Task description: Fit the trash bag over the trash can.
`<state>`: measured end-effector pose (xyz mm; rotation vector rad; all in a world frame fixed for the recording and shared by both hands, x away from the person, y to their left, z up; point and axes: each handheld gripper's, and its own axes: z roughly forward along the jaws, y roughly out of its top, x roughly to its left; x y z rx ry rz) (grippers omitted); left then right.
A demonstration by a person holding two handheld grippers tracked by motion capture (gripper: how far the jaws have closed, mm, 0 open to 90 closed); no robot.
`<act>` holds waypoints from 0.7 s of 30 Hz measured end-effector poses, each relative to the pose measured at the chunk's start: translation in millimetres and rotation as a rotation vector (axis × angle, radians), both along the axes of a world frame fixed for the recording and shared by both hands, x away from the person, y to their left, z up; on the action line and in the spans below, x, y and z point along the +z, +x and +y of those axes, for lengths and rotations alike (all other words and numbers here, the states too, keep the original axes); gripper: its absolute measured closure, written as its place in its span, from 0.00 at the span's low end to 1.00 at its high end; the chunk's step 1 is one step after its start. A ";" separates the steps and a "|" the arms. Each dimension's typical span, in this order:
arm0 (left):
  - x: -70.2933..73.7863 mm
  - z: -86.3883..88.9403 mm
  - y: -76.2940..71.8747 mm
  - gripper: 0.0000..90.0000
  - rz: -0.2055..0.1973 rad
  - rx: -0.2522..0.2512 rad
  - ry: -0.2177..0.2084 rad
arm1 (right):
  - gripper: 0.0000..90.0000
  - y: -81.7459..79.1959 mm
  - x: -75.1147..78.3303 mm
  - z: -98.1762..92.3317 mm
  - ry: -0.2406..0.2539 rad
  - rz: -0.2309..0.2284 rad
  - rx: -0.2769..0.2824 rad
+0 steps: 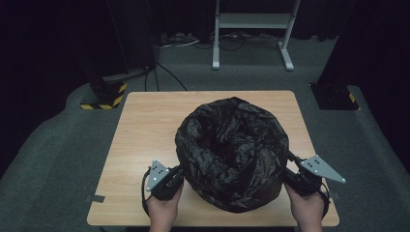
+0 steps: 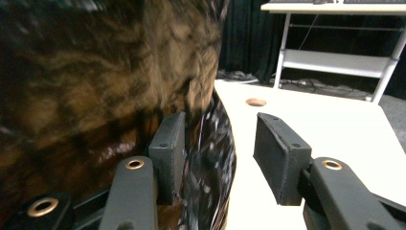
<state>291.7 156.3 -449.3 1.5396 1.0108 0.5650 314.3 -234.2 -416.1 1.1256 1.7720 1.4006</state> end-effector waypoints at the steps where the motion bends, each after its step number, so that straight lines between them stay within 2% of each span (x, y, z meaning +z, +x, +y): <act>1: -5.5 -2.8 2.4 1.00 0.015 -0.003 0.017 | 0.60 0.4 -3.1 0.6 -0.002 0.006 0.001; 4: -23.7 -8.7 10.1 1.00 0.068 -0.013 0.060 | 0.60 1.9 -13.6 1.8 -0.006 0.032 0.004; 5: -28.5 -8.6 12.0 1.00 0.088 -0.025 0.088 | 0.60 2.1 -16.8 2.4 -0.004 0.044 0.007; 7: -34.9 -9.3 14.8 0.99 0.113 -0.032 0.093 | 0.60 2.8 -22.3 3.1 -0.013 0.059 0.007; 9: -35.6 -7.9 14.7 0.97 0.115 -0.023 0.101 | 0.59 3.0 -25.0 1.6 -0.023 0.065 0.005; 12: -28.9 3.7 10.1 0.85 0.089 0.025 0.088 | 0.58 -1.6 -22.9 -5.2 -0.033 0.048 -0.019; 16: -14.0 22.8 2.4 0.81 0.043 0.076 0.019 | 0.57 -12.2 -14.4 -17.6 -0.029 0.014 -0.050; 20: 2.9 25.2 -8.4 0.76 -0.023 0.079 0.020 | 0.57 -22.8 4.2 -26.6 0.000 -0.041 -0.064; 21: 5.9 23.7 -10.1 0.76 -0.034 0.073 0.024 | 0.57 -25.6 13.1 -28.2 0.007 -0.066 -0.067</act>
